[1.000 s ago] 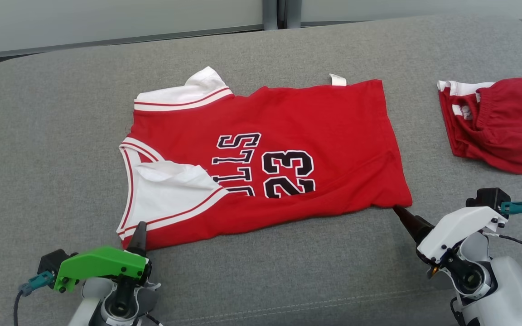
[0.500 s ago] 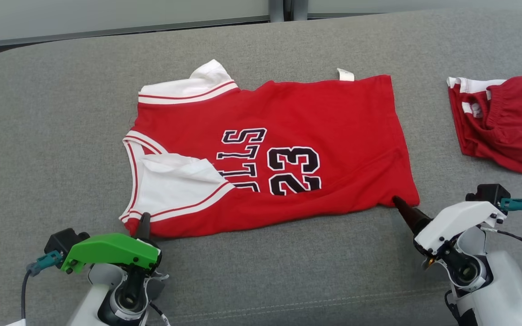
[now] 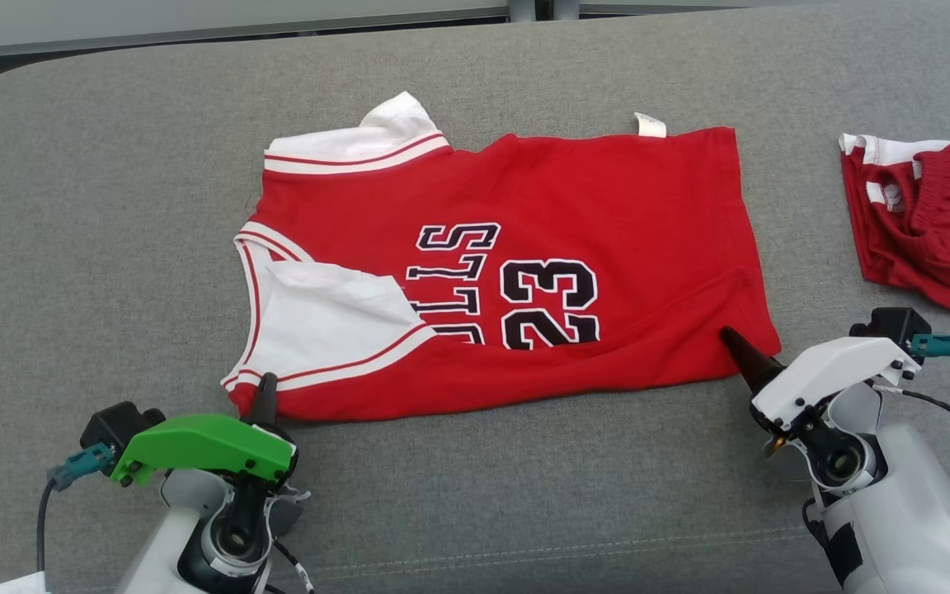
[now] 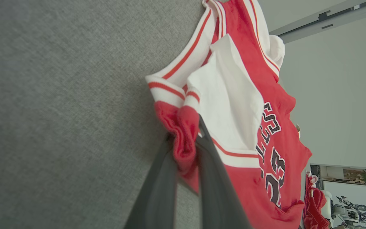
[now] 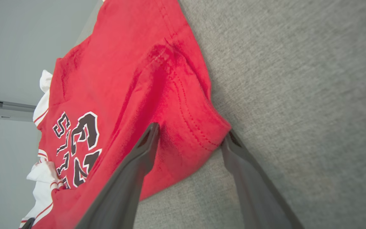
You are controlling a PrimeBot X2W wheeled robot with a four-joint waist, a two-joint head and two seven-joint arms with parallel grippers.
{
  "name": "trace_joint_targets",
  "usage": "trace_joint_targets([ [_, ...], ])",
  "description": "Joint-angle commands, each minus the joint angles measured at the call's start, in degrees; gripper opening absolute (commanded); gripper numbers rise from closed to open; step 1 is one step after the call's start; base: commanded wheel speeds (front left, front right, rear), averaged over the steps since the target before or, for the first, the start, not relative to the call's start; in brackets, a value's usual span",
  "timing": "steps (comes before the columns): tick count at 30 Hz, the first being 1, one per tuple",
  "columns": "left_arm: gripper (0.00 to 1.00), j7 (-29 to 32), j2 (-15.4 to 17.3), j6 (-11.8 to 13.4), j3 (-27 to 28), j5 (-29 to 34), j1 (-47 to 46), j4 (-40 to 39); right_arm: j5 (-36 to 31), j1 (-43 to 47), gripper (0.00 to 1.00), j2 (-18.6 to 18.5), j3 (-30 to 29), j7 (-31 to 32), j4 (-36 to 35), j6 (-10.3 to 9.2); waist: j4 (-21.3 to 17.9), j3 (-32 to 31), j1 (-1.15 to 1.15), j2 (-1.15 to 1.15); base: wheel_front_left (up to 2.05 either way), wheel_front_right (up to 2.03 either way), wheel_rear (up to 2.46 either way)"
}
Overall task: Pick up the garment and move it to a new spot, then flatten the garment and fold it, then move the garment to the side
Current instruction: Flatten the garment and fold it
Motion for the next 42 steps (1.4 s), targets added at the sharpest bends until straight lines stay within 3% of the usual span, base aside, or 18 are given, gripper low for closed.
trace_joint_targets([
  [1,0.00,-0.09,0.53,0.29,-0.03,0.47,-0.27,-0.34,0.05,0.16,0.17,0.27,0.95,0.09,1.27,-0.11,0.04,-0.02,0.00,0.00,0.00,0.00,0.00],
  [2,0.00,-0.16,0.62,0.28,-0.03,0.54,-0.23,-0.46,0.26,0.09,0.00,0.12,1.33,-0.32,1.20,-0.11,0.02,-0.04,0.00,0.00,0.00,0.00,0.00],
  [12,0.00,-0.81,2.64,0.54,-0.55,2.39,0.80,-4.08,5.66,-0.05,0.00,-1.58,1.74,-0.37,-1.40,-0.08,-0.59,-0.59,0.00,0.00,0.00,0.00,0.00],
  [21,0.00,-1.94,4.91,6.39,-0.73,3.34,8.58,-11.64,8.50,4.71,0.00,-3.41,-0.91,3.46,-5.55,-0.08,-0.67,-1.39,0.00,0.00,0.00,0.00,0.00],
  [27,0.00,-3.03,4.74,8.19,-1.42,3.36,14.33,-16.03,7.96,10.02,0.00,-3.04,-2.35,4.08,-8.25,-0.09,-0.37,-1.81,0.00,0.00,0.00,0.00,0.00],
  [33,0.00,-2.77,4.52,8.62,-2.66,4.10,15.02,-15.27,6.24,12.33,0.00,-2.12,-2.46,3.96,-9.54,-0.09,-0.68,-2.30,0.00,0.00,0.00,0.00,0.00],
  [34,0.15,-2.75,4.84,8.74,-2.95,4.72,14.61,-14.89,5.74,12.44,0.20,-2.06,-2.36,3.80,-9.59,-0.09,-0.77,-2.46,0.00,0.00,0.00,0.00,0.00],
  [35,0.49,-2.71,5.13,8.81,-3.18,5.20,14.19,-14.57,5.25,12.47,0.64,-2.03,-2.12,3.85,-9.69,-0.09,-0.83,-2.59,0.00,0.00,0.00,0.00,0.00],
  [36,0.99,-2.61,5.47,8.86,-3.38,5.61,13.86,-14.31,4.63,12.58,1.00,-2.17,-1.95,3.79,-9.88,-0.09,-0.90,-2.73,0.00,0.00,0.00,0.00,0.00],
  [42,1.00,-1.01,10.39,9.83,-5.49,9.57,12.73,-14.78,1.67,14.05,1.00,-4.64,-1.61,3.81,-12.39,-0.08,-1.20,-4.03,0.00,0.00,0.00,0.00,0.00],
])
